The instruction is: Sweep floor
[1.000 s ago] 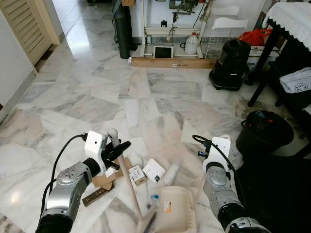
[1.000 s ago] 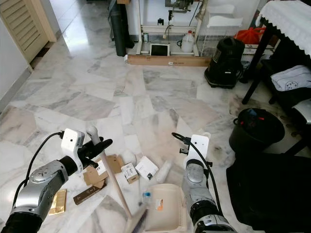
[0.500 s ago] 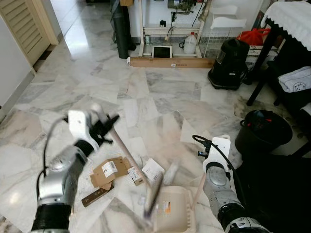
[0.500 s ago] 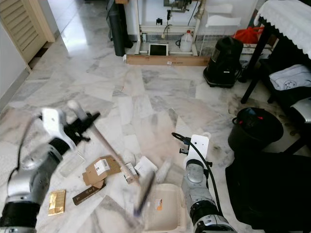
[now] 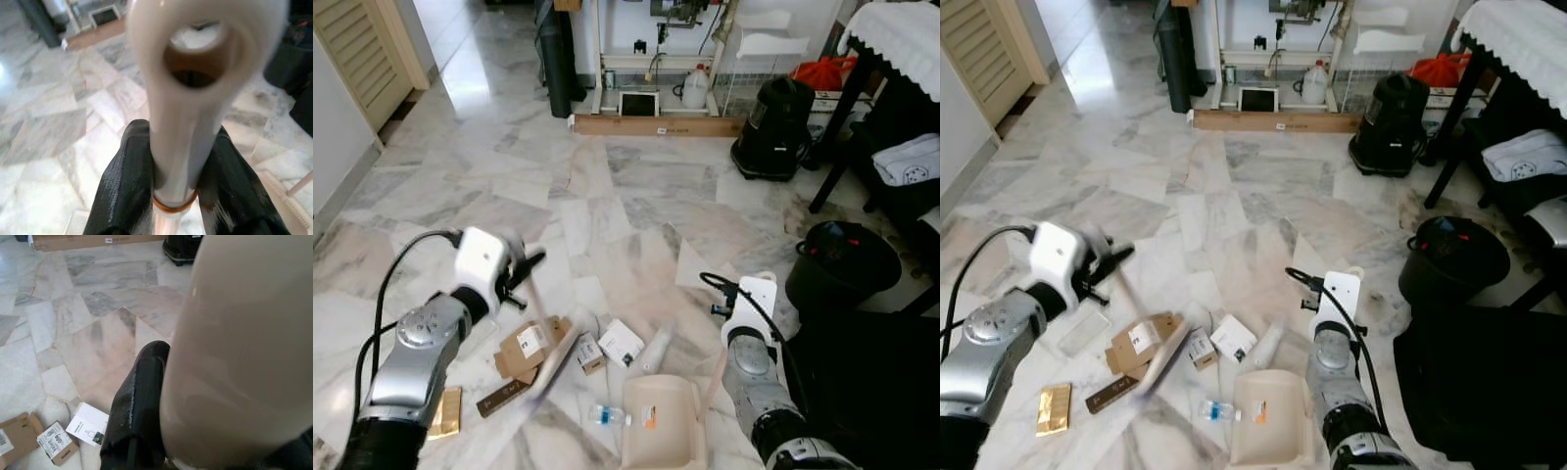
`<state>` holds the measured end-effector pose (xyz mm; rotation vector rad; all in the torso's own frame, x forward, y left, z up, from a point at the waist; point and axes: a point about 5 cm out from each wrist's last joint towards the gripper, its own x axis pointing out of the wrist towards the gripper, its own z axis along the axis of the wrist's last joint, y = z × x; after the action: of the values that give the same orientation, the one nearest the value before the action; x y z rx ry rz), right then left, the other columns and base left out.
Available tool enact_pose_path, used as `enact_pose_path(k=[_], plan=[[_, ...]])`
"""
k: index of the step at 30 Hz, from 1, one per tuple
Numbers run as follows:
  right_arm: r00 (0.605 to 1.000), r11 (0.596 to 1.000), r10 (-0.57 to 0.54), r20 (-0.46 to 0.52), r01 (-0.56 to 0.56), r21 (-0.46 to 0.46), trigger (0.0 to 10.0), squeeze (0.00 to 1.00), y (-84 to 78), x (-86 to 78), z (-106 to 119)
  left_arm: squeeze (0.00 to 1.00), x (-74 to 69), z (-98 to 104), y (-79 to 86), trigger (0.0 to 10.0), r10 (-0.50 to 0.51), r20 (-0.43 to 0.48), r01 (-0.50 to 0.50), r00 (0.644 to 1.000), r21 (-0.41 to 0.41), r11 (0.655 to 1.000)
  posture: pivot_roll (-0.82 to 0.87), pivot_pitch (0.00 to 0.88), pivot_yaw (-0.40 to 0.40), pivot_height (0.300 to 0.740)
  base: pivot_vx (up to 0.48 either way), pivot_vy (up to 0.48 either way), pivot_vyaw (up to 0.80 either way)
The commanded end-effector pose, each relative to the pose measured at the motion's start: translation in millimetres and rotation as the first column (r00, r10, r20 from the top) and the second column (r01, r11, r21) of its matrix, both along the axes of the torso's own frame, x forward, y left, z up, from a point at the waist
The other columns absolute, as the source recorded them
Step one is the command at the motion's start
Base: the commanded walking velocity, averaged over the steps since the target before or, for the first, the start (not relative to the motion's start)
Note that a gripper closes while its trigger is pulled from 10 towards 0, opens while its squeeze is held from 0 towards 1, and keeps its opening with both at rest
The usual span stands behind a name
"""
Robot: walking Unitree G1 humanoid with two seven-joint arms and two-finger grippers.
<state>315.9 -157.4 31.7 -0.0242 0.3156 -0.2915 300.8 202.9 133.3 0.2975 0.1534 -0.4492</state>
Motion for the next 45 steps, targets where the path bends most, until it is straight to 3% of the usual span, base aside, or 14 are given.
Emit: enact_pose_path(k=[1, 13, 29, 33, 38, 40, 41, 43, 45], plan=[[1.0, 1.0, 0.017, 0.01, -0.017, 0.003, 10.0, 0.0, 4.4, 3.8, 4, 0.0, 2.9, 8, -1.9, 10.0, -0.005, 0.033, 0.005, 0.999, -0.015, 1.0, 0.01, 0.077, -0.003, 0.74, 0.0, 0.0, 0.0], [1.0, 1.0, 0.007, 0.008, -0.007, 0.003, 10.0, 0.0, 3.0, 0.8, 1, 0.0, 0.8, -15, -15.4, 10.0, 0.097, -0.005, -0.096, 0.995, -0.161, 0.982, -0.01, 0.081, 0.002, 0.74, 0.0, 0.0, 0.0], [1.0, 1.0, 0.011, 0.003, -0.011, 0.005, 10.0, 0.0, 3.5, 0.7, 1, 0.0, -5.8, -30, -26.8, 10.0, 0.075, -0.077, -0.09, 0.994, -0.222, 0.971, -0.01, 0.079, 0.002, 0.74, 0.0, 0.0, 0.0], [1.0, 1.0, 0.013, 0.003, -0.013, 0.006, 10.0, 0.0, 4.3, 0.5, 0, 0.0, -6.3, -34, -31.1, 10.0, 0.084, -0.088, -0.105, 0.993, -0.271, 0.957, -0.02, 0.081, 0.003, 0.74, 0.0, 0.0, 0.0], [1.0, 1.0, 0.005, 0.005, -0.005, 0.007, 10.0, 0.0, 2.0, 0.1, 1, 0.0, -5.0, -39, -32.7, 10.0, 0.122, -0.143, -0.168, 0.982, -0.373, 0.913, -0.02, 0.083, 0.005, 0.74, 0.0, 0.0, 0.0], [1.0, 1.0, 0.0, 0.007, 0.0, 0.009, 10.0, 0.0, 0.7, 0.6, 1, 0.0, 1.1, -30, -34.4, 10.0, 0.147, -0.168, -0.212, 0.975, -0.496, 0.842, -0.02, 0.088, 0.004, 0.74, 0.0, 0.0, 0.0], [1.0, 1.0, 0.0, 0.007, 0.0, 0.009, 10.0, 0.0, 0.7, 0.6, 1, 0.0, 1.1, -30, -34.4, 10.0, 0.147, -0.168, -0.212, 0.975, -0.496, 0.842, -0.02, 0.088, 0.004, 0.74, 0.0, 0.0, 0.0], [1.0, 1.0, -0.005, 0.008, 0.005, 0.024, 10.0, 0.0, 0.9, 0.8, 1, 0.0, 8.4, -18, -34.9, 10.0, 0.15, -0.17, -0.224, 0.974, -0.612, 0.759, -0.02, 0.09, 0.004, 0.74, 0.0, 0.0, 0.0], [1.0, 1.0, -0.004, 0.008, 0.004, 0.024, 10.0, 0.0, 1.0, 1.0, 1, 0.0, 9.5, -16, -34.6, 10.0, 0.15, -0.168, -0.223, 0.974, -0.626, 0.748, -0.03, 0.09, 0.002, 0.74, 0.0, 0.0, 0.0]])
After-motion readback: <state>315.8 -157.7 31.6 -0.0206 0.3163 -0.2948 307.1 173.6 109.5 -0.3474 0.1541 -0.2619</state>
